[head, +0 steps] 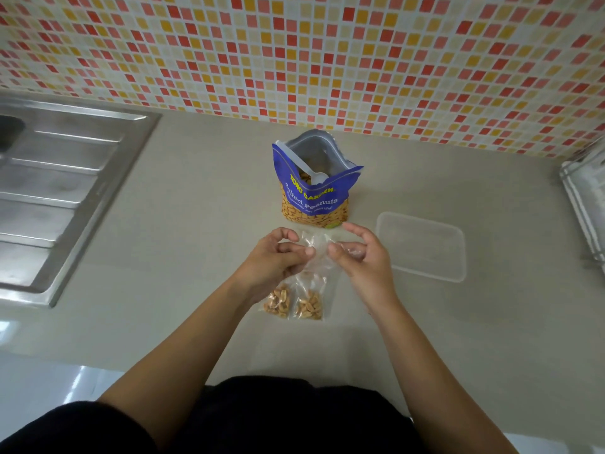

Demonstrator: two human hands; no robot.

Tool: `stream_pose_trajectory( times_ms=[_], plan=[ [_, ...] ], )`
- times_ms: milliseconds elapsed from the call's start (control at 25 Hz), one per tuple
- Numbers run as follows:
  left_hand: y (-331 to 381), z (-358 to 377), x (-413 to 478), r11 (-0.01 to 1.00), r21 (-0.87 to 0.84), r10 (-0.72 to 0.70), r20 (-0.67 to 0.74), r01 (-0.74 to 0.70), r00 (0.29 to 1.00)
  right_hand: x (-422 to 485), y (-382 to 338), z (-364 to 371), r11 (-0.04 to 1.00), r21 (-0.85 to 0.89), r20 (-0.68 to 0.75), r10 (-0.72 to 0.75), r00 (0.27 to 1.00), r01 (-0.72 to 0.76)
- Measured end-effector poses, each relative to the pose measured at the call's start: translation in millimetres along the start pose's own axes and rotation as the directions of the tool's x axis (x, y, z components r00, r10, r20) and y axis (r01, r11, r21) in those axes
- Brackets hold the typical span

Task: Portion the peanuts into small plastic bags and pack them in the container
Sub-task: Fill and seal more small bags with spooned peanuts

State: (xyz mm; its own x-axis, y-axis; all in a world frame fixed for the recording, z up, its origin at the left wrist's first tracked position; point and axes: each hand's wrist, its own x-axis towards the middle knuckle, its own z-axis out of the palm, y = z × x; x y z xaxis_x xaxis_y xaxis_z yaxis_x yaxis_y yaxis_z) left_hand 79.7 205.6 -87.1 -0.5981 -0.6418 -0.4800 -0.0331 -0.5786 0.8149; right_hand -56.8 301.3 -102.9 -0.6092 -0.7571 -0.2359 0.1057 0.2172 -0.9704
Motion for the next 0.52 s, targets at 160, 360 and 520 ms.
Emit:
stream_pose_trajectory(
  times_ms=[160, 360, 520],
  plan=[
    [-6, 8, 4, 0.996, -0.088, -0.014, 0.019, 0.016, 1.000, 5, -1, -6, 0.996, -0.057, 0.029, -0.074, 0.997, 0.076],
    [-14, 18, 7, 0.990, -0.142, -0.025, -0.002, 0.024, 1.000, 9, 7, -18, 0.988, -0.102, 0.049, -0.108, 0.993, 0.113],
    [-15, 24, 3, 0.998, -0.045, 0.031, -0.024, -0.032, 0.999, 14, 9, -21, 0.979, -0.129, 0.085, -0.145, 0.986, 0.156]
  ],
)
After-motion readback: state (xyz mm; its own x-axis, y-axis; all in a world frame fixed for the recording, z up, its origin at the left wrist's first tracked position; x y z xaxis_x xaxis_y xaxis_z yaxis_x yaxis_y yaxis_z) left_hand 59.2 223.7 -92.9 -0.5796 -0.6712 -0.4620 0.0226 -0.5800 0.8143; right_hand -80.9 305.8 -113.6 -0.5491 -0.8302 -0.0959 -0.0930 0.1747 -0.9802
